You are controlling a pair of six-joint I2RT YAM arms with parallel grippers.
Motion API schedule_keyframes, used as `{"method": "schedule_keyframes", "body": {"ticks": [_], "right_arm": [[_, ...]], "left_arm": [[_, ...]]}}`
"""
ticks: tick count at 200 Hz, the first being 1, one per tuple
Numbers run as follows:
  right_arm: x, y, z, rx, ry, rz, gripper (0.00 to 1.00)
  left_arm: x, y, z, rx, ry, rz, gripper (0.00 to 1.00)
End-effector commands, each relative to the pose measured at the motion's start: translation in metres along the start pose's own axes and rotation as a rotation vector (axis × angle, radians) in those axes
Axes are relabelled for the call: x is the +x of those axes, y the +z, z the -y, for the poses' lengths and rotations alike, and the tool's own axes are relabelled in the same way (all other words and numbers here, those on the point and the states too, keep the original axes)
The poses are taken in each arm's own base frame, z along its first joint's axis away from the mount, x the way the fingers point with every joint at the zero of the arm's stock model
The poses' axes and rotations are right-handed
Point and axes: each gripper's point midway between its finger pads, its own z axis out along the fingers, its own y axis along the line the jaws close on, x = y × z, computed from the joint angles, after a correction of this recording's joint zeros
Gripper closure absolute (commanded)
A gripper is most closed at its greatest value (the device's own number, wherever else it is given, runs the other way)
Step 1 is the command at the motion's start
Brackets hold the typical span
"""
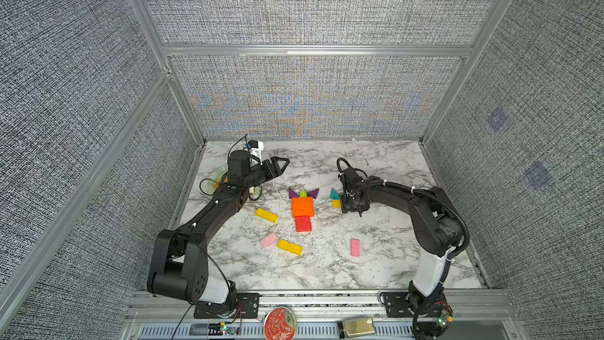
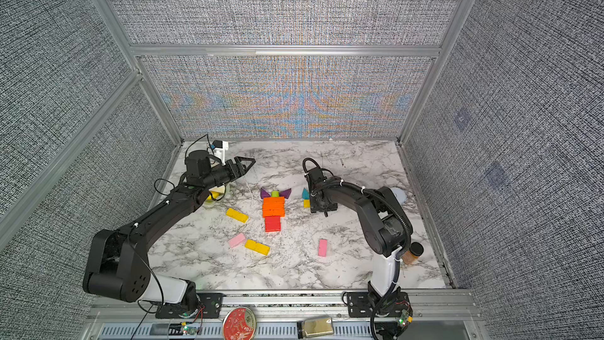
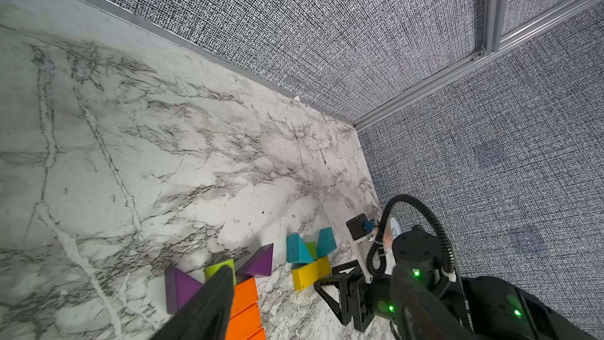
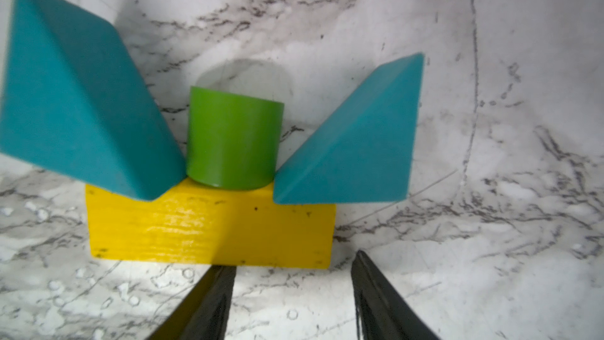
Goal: Assemble a carrot with building blocks
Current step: Assemble the building block at the center of the board, then pick up the building block from the center of the board.
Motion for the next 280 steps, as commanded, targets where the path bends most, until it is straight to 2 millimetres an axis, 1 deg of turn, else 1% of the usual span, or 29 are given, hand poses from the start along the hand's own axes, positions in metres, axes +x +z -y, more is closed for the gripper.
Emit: {"method": "schedule_keyframes", "body": {"ticks": [1, 37, 69, 83, 115, 142, 160, 179, 189, 220, 280], "right_arm": [[-0.005, -0.002, 0.002, 0.010, 0.029, 0.018, 0.39], [-0.007, -0.003, 0.004, 0.019, 0.039, 0.023, 0.39], [-0.005, -0.005, 0.005, 0.017, 0.039, 0.024, 0.39], [-0.005, -0.012, 0.001, -0.001, 0.028, 0.033, 0.39], [-0.009, -0.038, -0.004, -0.062, 0.028, 0.072, 0.40], [-0.018, -0.059, 0.000, -0.080, 0.045, 0.121, 0.41], [-0.027, -0.063, 0.008, -0.115, 0.082, 0.139, 0.41], [-0.034, -0.057, 0.012, -0.187, 0.117, 0.133, 0.39], [-0.035, -0.052, 0.011, -0.220, 0.118, 0.114, 0.38], [-0.043, -0.040, 0.011, -0.271, 0.140, 0.104, 0.36], [-0.056, -0.032, 0.011, -0.281, 0.143, 0.104, 0.36]], "left_arm": [[-0.005, -0.002, 0.005, 0.015, 0.019, 0.015, 0.23], [-0.005, -0.002, 0.005, 0.014, 0.020, 0.017, 0.23], [-0.005, -0.002, 0.006, 0.017, 0.018, 0.015, 0.23], [-0.005, -0.002, 0.006, 0.016, 0.020, 0.016, 0.23], [-0.005, -0.002, 0.006, 0.015, 0.019, 0.015, 0.23], [-0.006, -0.003, 0.007, 0.016, 0.023, 0.018, 0.23], [-0.006, -0.003, 0.007, 0.014, 0.024, 0.020, 0.23], [-0.006, -0.003, 0.006, 0.013, 0.023, 0.019, 0.23], [-0.006, -0.002, 0.005, 0.011, 0.022, 0.017, 0.23], [-0.006, -0.002, 0.005, 0.009, 0.023, 0.018, 0.23], [-0.005, -0.001, 0.004, 0.007, 0.023, 0.015, 0.23]]}}
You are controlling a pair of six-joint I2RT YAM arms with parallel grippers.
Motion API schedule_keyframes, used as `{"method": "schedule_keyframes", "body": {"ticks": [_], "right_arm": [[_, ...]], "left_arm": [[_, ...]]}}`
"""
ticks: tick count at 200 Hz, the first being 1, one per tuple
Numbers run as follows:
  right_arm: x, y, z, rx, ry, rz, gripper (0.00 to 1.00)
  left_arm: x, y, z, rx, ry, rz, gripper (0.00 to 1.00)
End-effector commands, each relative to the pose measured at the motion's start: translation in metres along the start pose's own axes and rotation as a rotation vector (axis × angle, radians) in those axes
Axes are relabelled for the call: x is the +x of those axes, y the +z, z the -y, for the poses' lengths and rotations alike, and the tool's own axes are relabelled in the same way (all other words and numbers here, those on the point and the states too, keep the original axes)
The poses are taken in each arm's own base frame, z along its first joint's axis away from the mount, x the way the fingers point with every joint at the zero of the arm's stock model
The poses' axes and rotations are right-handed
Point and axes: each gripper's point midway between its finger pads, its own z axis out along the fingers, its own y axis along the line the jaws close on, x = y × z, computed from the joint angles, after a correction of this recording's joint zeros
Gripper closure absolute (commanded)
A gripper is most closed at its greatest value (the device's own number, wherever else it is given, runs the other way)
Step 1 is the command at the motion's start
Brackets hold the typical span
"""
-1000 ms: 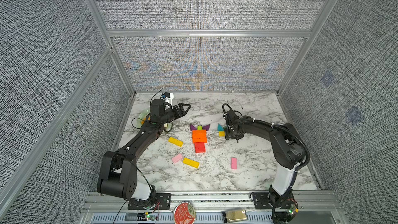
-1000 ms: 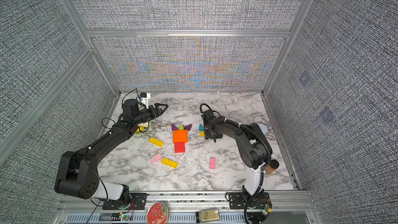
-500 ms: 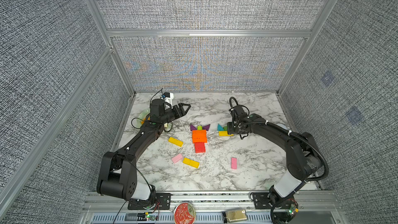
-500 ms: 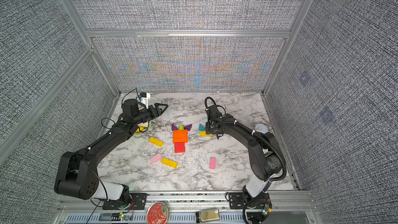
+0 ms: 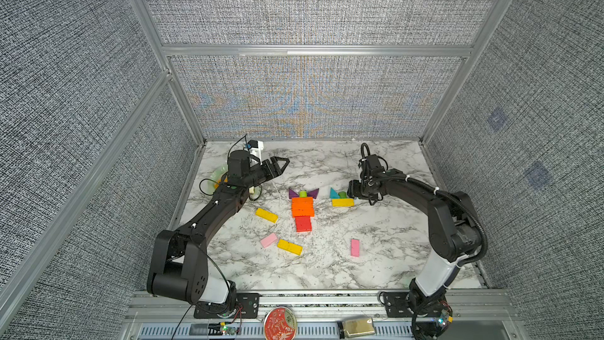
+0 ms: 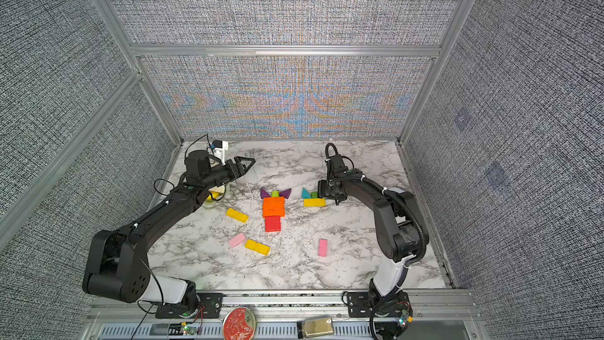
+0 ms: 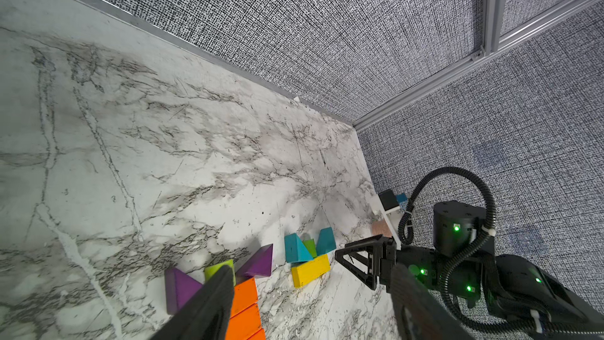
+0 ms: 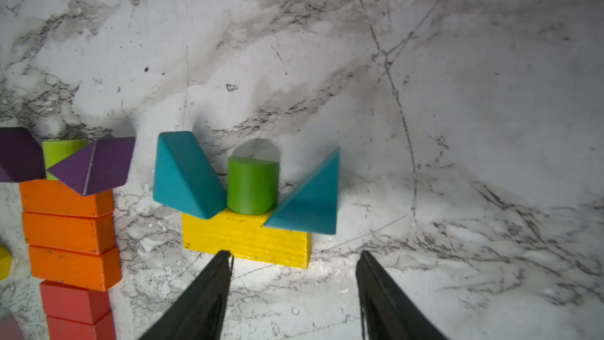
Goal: Assemble a carrot with building blocks
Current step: Pick up the building block from the center of the board.
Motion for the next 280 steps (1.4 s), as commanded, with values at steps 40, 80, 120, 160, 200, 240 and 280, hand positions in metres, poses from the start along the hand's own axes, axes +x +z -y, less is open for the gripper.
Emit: {"method": "schedule_keyframes", "body": {"ticks": [40, 80, 120, 160, 200, 240, 280], "right_arm": [[-0.001, -0.024, -0.042, -0.026, -0.147, 0.053, 0.36], [0.056, -0.055, -0.127, -0.091, -0.521, 0.051, 0.50], [0.139, -0.052, -0.196, -0.186, -0.818, -0.040, 0.57], [0.182, -0.031, -0.234, -0.201, -0.974, -0.099, 0.48], [0.195, -0.012, -0.249, -0.196, -1.050, -0.141, 0.44], [0.202, 0.009, -0.252, -0.190, -1.069, -0.175, 0.44], [0.214, 0.026, -0.247, -0.160, -1.079, -0.219, 0.46]], "left_arm": [[-0.008, -0.002, 0.002, -0.009, 0.033, 0.023, 0.23], [-0.023, -0.014, -0.005, -0.073, 0.070, 0.072, 0.23], [-0.050, -0.040, -0.016, -0.154, 0.097, 0.177, 0.23], [-0.059, -0.047, -0.027, -0.182, 0.089, 0.208, 0.23], [-0.057, -0.044, -0.030, -0.173, 0.076, 0.196, 0.23], [-0.057, -0.045, -0.027, -0.156, 0.066, 0.198, 0.23], [-0.057, -0.044, -0.029, -0.150, 0.060, 0.195, 0.23]]}}
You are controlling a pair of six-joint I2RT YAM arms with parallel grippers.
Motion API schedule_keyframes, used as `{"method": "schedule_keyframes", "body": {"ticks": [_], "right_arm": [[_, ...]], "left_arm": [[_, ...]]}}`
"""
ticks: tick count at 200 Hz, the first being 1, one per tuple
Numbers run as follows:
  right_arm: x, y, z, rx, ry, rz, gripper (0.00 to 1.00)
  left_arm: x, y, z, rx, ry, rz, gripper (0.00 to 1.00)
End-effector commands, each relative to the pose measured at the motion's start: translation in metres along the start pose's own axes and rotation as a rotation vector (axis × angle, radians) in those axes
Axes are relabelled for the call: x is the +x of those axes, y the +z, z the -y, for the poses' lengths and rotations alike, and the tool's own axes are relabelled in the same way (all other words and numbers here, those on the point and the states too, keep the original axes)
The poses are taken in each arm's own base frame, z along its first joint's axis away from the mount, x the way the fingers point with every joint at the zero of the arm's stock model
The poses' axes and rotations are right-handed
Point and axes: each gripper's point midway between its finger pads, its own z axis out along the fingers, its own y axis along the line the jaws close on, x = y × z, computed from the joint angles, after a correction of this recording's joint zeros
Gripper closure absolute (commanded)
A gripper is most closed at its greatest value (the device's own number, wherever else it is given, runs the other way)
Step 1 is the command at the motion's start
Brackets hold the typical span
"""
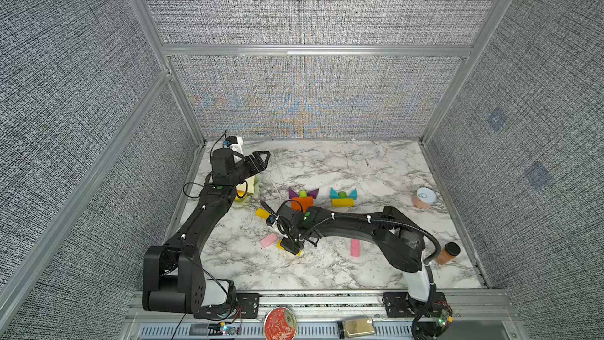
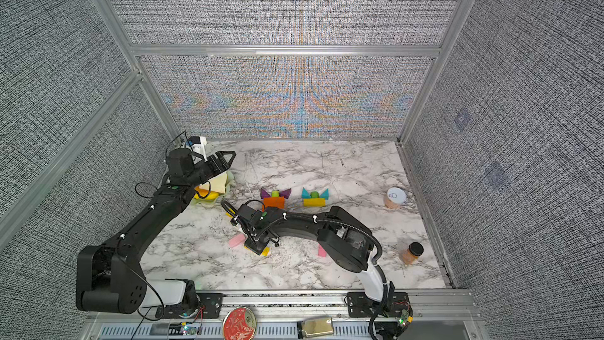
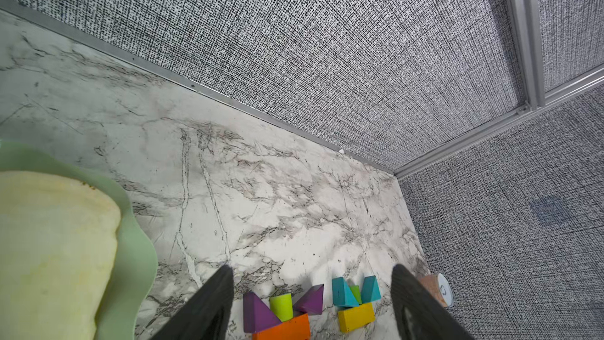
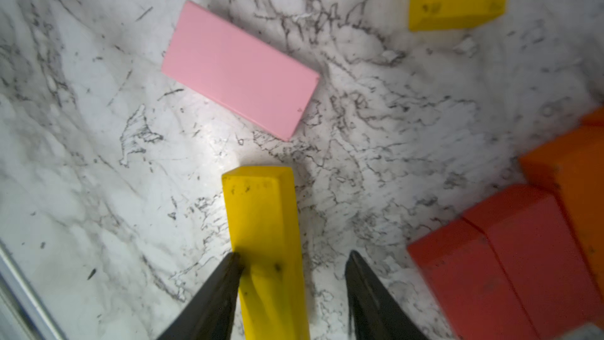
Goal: Assemble a carrot with building blocks
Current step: Pick up the building block from the center of the board, then place the building block at the center of the board.
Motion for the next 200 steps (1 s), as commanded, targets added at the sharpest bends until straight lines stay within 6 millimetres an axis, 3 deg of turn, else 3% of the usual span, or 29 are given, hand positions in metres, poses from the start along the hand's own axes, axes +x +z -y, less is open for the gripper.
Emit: {"method": "schedule_keyframes", "body": {"ticks": [1, 42, 63, 107, 137, 150, 173, 187, 200], "right_arm": [[0.010, 0.006, -0.001, 0.007, -0.012, -0.041, 0.46], [0.015, 0.012, -0.005, 0.017, -0.013, -0.050, 0.54], [0.016, 0.009, -0.007, 0.026, -0.017, -0.045, 0.64], [0.001, -0.023, -0.008, 0.054, -0.017, 0.039, 0.74], [0.005, -0.068, 0.027, 0.204, 0.042, 0.077, 0.77], [0.024, -0.082, 0.050, 0.258, 0.094, 0.065, 0.76], [0.073, -0.097, 0.110, 0.368, 0.219, 0.018, 0.76], [0.096, -0.102, 0.141, 0.398, 0.299, 0.003, 0.76], [0.108, -0.100, 0.159, 0.396, 0.332, -0.010, 0.76]], "left_arm": [[-0.005, 0.000, 0.003, 0.020, 0.004, 0.015, 0.23], [-0.004, 0.001, 0.003, 0.024, -0.002, 0.010, 0.23], [-0.004, 0.001, 0.003, 0.027, -0.002, 0.011, 0.23], [-0.004, 0.001, 0.004, 0.031, 0.000, 0.011, 0.23], [-0.003, 0.001, 0.005, 0.037, -0.006, 0.006, 0.23], [-0.003, 0.001, 0.006, 0.043, -0.011, 0.004, 0.23], [-0.001, 0.001, 0.010, 0.073, -0.028, -0.003, 0.23], [0.000, 0.002, 0.012, 0.089, -0.040, -0.009, 0.23], [0.002, 0.003, 0.012, 0.093, -0.046, -0.014, 0.23]]}}
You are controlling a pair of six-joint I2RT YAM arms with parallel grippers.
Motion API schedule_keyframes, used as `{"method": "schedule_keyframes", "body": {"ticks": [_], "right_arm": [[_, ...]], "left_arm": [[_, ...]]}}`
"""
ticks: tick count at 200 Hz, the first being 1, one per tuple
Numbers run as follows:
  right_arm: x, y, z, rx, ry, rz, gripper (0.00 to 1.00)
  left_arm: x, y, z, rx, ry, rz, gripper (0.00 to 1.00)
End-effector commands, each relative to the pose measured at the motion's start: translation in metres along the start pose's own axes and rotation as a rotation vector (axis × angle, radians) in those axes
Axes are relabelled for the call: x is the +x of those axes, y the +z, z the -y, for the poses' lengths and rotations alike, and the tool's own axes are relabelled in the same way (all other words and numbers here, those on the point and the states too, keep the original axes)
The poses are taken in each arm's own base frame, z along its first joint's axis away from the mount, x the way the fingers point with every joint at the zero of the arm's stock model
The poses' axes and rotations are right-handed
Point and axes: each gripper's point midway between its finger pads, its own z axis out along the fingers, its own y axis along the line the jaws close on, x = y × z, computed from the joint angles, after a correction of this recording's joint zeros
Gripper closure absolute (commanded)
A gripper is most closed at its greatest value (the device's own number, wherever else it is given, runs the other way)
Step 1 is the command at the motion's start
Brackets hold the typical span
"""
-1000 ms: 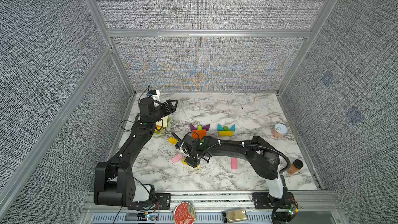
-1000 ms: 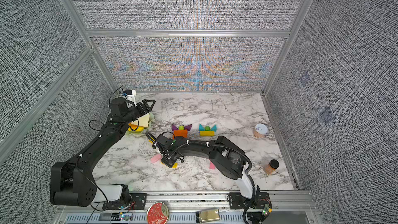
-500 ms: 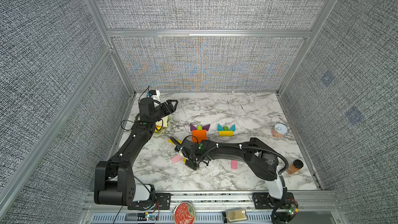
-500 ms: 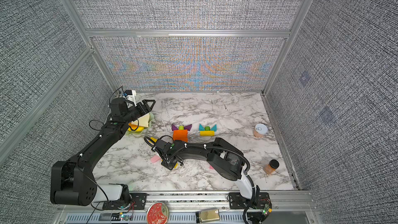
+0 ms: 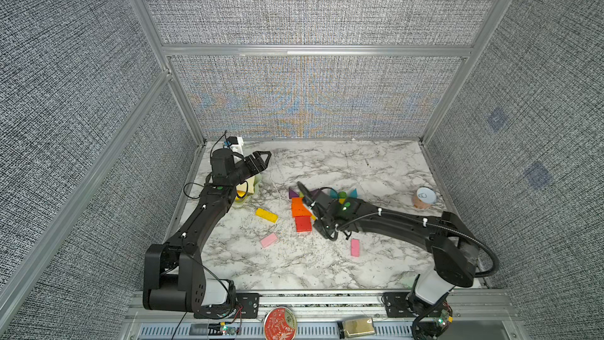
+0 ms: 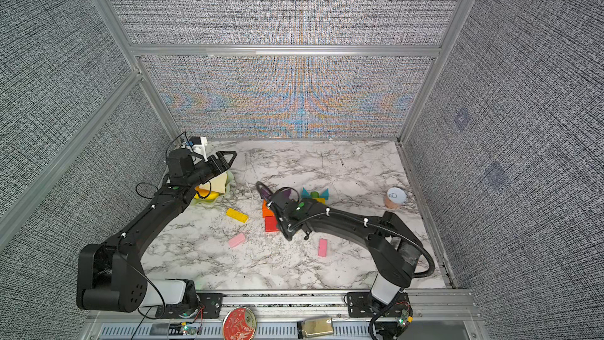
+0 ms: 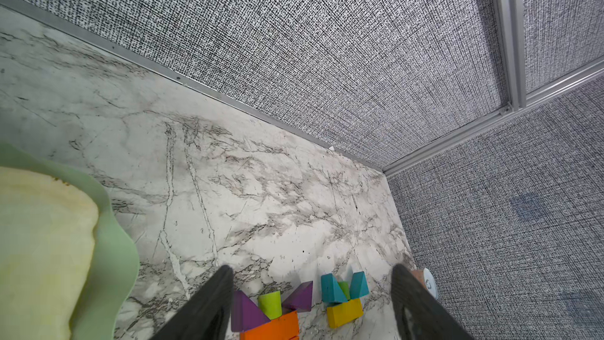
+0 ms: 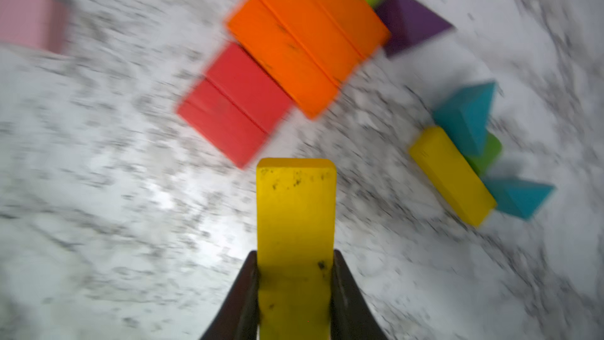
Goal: Assemble a carrot with building blocks
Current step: Place the building block at the center of the board, then assemble the building block at the center of the board.
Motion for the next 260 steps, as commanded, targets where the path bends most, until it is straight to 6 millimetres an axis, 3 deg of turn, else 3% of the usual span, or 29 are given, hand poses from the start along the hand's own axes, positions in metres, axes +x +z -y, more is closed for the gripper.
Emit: {"method": "schedule_keyframes", "body": {"ticks": [1, 23, 59, 94, 108, 131, 154, 207, 239, 260], "right_arm": [[0.015, 0.009, 0.035, 0.055, 0.054, -0.035, 0.76], [0.018, 0.026, 0.046, 0.062, 0.074, -0.091, 0.77], [0.024, 0.057, 0.042, 0.058, 0.063, -0.153, 0.77], [0.032, 0.071, 0.042, 0.038, 0.072, -0.181, 0.76], [0.035, 0.075, 0.044, 0.040, 0.080, -0.184, 0.71], [0.041, 0.076, 0.047, 0.048, 0.097, -0.191, 0.52], [0.046, 0.071, 0.052, 0.078, 0.142, -0.191, 0.44], [0.046, 0.052, 0.053, 0.080, 0.277, -0.171, 0.41], [0.061, 0.055, 0.054, 0.081, 0.343, -0.231, 0.41], [0.062, 0.052, 0.045, 0.027, 0.389, -0.232, 0.41]], "left_arm": [[-0.002, 0.002, 0.007, 0.044, -0.004, 0.003, 0.23], [0.000, 0.003, 0.004, 0.040, -0.011, -0.001, 0.23], [0.002, 0.005, 0.005, 0.056, -0.029, -0.014, 0.23], [0.004, 0.006, 0.007, 0.073, -0.044, -0.020, 0.23], [0.005, 0.007, 0.008, 0.079, -0.048, -0.023, 0.23], [0.006, 0.007, 0.008, 0.086, -0.051, -0.028, 0.23], [0.006, 0.006, 0.010, 0.092, -0.051, -0.026, 0.23], [0.006, 0.007, 0.010, 0.093, -0.051, -0.027, 0.23], [0.006, 0.007, 0.010, 0.095, -0.052, -0.027, 0.23], [0.007, 0.007, 0.009, 0.092, -0.051, -0.028, 0.23]]}}
